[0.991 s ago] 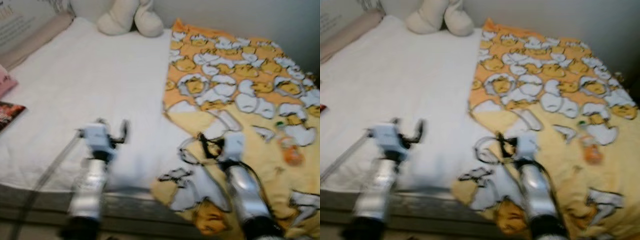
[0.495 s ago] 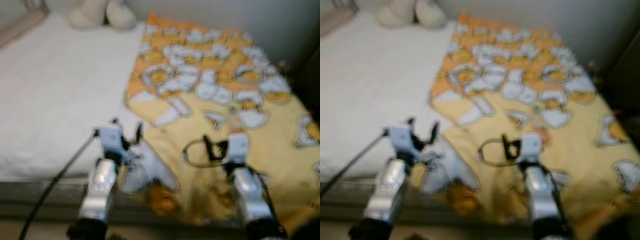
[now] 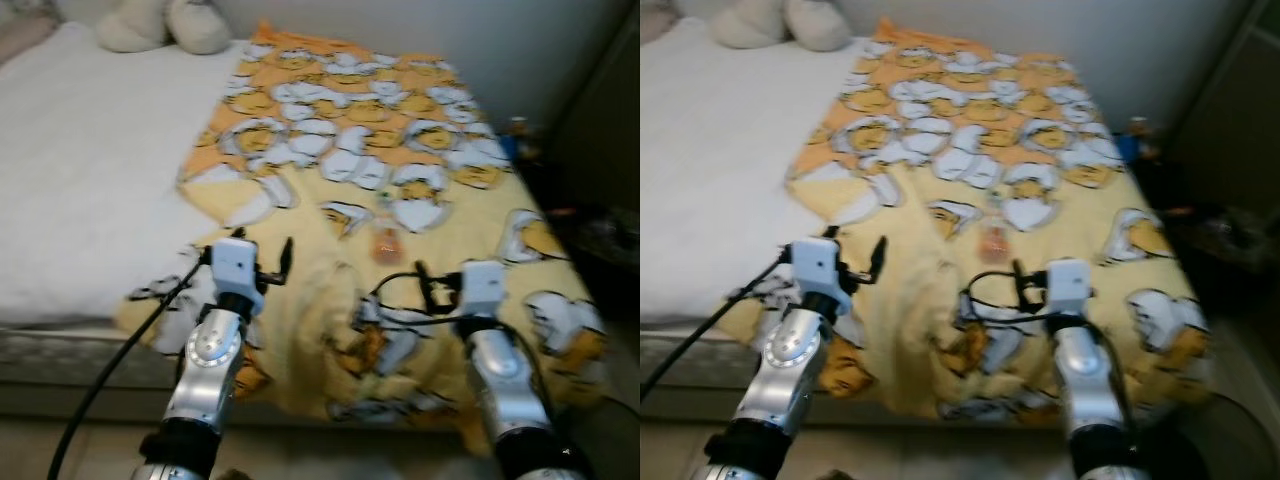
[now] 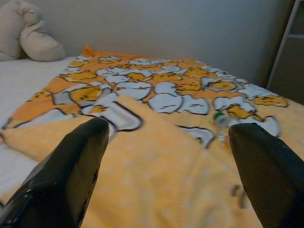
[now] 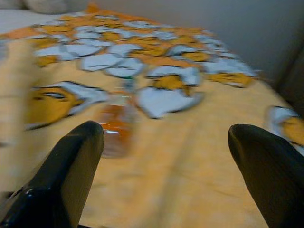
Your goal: Clean up the room
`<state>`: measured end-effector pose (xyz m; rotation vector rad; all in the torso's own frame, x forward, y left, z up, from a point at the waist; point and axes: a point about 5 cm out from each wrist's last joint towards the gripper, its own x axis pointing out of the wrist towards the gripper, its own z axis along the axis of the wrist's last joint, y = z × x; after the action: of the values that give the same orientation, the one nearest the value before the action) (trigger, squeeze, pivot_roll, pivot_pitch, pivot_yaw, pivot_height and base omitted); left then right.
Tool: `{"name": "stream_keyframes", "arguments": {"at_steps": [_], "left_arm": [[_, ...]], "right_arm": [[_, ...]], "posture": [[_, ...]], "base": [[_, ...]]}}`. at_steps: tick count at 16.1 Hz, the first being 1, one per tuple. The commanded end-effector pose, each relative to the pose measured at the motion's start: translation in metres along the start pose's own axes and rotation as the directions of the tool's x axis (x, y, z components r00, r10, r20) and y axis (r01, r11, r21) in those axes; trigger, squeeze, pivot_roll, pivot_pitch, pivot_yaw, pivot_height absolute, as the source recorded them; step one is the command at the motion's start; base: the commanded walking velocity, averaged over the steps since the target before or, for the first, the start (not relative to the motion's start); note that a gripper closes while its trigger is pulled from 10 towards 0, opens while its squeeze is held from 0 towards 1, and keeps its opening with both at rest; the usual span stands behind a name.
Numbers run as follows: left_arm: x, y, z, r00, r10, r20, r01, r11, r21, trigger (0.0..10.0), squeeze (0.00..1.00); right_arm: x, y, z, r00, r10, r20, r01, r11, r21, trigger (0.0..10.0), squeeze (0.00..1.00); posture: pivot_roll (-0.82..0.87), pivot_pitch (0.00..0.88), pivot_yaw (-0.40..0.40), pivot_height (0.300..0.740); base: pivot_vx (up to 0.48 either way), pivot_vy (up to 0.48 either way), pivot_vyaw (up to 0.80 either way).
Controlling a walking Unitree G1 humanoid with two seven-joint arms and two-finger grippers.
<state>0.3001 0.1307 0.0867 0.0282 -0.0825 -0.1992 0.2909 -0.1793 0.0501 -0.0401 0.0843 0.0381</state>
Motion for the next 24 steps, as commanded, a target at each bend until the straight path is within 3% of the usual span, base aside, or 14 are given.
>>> {"name": "stream_keyframes", "arguments": {"at_steps": [1, 6, 12, 13, 15, 16, 17, 19, 20, 21, 24], "left_arm": [[-0.001, 0.01, 0.002, 1.0, 0.03, 0.008, -0.03, 0.999, -0.017, 10.0, 0.0], [0.0, 0.011, 0.006, 0.998, 0.053, 0.026, -0.053, 0.998, -0.02, 10.0, 0.0], [-0.004, 0.018, 0.003, 0.995, 0.103, 0.011, -0.102, 0.994, -0.04, 10.0, 0.0], [-0.005, 0.02, 0.004, 0.994, 0.109, 0.022, -0.109, 0.994, 0.009, 10.0, 0.0], [-0.004, 0.023, 0.005, 0.992, 0.124, 0.015, -0.124, 0.992, 0.012, 10.0, 0.0], [0.0, 0.026, 0.01, 0.995, 0.094, 0.014, -0.095, 0.994, 0.063, 10.0, 0.0], [0.002, 0.027, 0.011, 0.997, 0.073, 0.003, -0.073, 0.994, 0.082, 10.0, 0.0], [0.01, 0.023, 0.017, 0.99, -0.132, -0.056, 0.137, 0.985, 0.1, 10.0, 0.0], [0.011, 0.025, 0.024, 0.974, -0.213, -0.081, 0.225, 0.957, 0.185, 10.0, 0.0], [0.01, 0.026, 0.025, 0.974, -0.209, -0.082, 0.222, 0.951, 0.214, 10.0, 0.0], [0.002, 0.025, 0.023, 0.995, -0.095, -0.033, 0.098, 0.991, 0.095, 10.0, 0.0]], "right_arm": [[0.002, 0.008, 0.002, 1.0, 0.016, 0.009, -0.016, 1.0, 0.01, 10.0, 0.0], [0.004, 0.009, 0.003, 1.0, 0.008, 0.01, -0.009, 1.0, 0.02, 10.0, 0.0], [0.009, 0.012, 0.006, 1.0, 0.027, 0.008, -0.027, 0.999, 0.024, 10.0, 0.0], [0.016, 0.016, 0.011, 1.0, 0.027, 0.004, -0.027, 0.998, 0.061, 10.0, 0.0], [0.03, 0.026, 0.024, 0.999, 0.04, 0.018, -0.041, 0.996, 0.081, 10.0, 0.0], [0.044, 0.037, 0.039, 0.997, 0.054, 0.048, -0.059, 0.991, 0.116, 10.0, 0.0], [0.047, 0.039, 0.043, 0.997, 0.056, 0.054, -0.062, 0.99, 0.127, 10.0, 0.0], [0.057, 0.04, 0.049, 0.999, 0.026, 0.037, -0.032, 0.986, 0.165, 10.0, 0.0], [0.059, 0.035, 0.053, 0.999, -0.014, 0.048, 0.007, 0.988, 0.153, 10.0, 0.0], [0.058, 0.033, 0.054, 0.998, -0.023, 0.055, 0.015, 0.989, 0.146, 10.0, 0.0], [0.033, 0.022, 0.043, 0.995, -0.04, 0.09, 0.036, 0.998, 0.048, 10.0, 0.0]], "posture": [[0.02, 0.0, -0.037, 0.74], [0.02, 0.0, -0.034, 0.74], [0.03, 0.0, -0.045, 0.74], [0.04, 0.0, -0.042, 0.74], [0.04, 0.0, -0.037, 0.74], [0.05, 0.0, -0.033, 0.74], [0.06, 0.0, -0.03, 0.74], [0.09, 0.0, -0.026, 0.74], [0.09, 0.0, -0.031, 0.74], [0.09, 0.0, -0.033, 0.74], [0.04, 0.0, -0.019, 0.74]], "base": [[0.461, 0.0, 0.0], [0.458, 0.0, 0.0], [0.195, 0.399, 0.0], [0.0, 0.0, 0.0], [0.0, 0.0, 0.0], [0.0, 0.0, 0.0], [0.0, 0.0, 0.0], [0.0, 0.0, 0.0], [0.0, 0.0, 0.0], [0.0, 0.0, 0.0], [0.0, 0.0, 0.0]]}}
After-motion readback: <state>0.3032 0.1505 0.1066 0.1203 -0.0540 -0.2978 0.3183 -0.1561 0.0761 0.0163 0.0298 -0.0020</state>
